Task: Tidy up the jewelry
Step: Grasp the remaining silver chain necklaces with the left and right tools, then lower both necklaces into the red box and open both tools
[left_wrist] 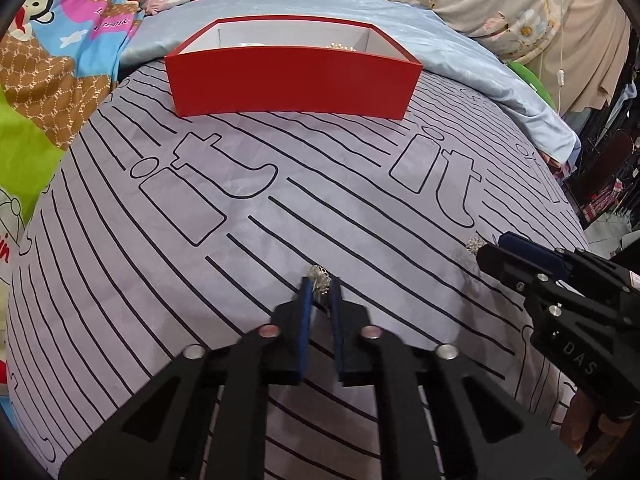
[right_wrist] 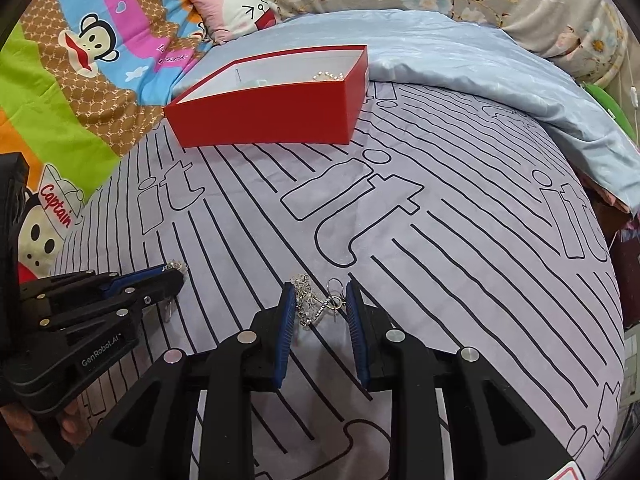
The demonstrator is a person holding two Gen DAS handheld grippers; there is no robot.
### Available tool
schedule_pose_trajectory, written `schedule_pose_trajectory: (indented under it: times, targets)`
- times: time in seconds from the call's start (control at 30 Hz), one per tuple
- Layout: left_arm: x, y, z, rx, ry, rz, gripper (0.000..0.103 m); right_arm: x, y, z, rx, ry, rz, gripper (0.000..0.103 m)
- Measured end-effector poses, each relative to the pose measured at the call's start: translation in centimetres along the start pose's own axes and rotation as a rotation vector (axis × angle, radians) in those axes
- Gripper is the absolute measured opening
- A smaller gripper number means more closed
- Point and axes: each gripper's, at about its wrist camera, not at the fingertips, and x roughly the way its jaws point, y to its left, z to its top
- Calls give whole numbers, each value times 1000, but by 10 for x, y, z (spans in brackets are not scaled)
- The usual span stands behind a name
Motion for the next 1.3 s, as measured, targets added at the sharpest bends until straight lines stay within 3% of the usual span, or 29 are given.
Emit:
schedule_pose_trajectory:
  times: [0.53,1.3]
  targets:
    - [-23,9,21,-30,-51,-9,7,-17,8,22,-21,-65,23,24]
    - [-36,34,140,-43,-245,81,7,-21,35,141,-94,-241,55,24]
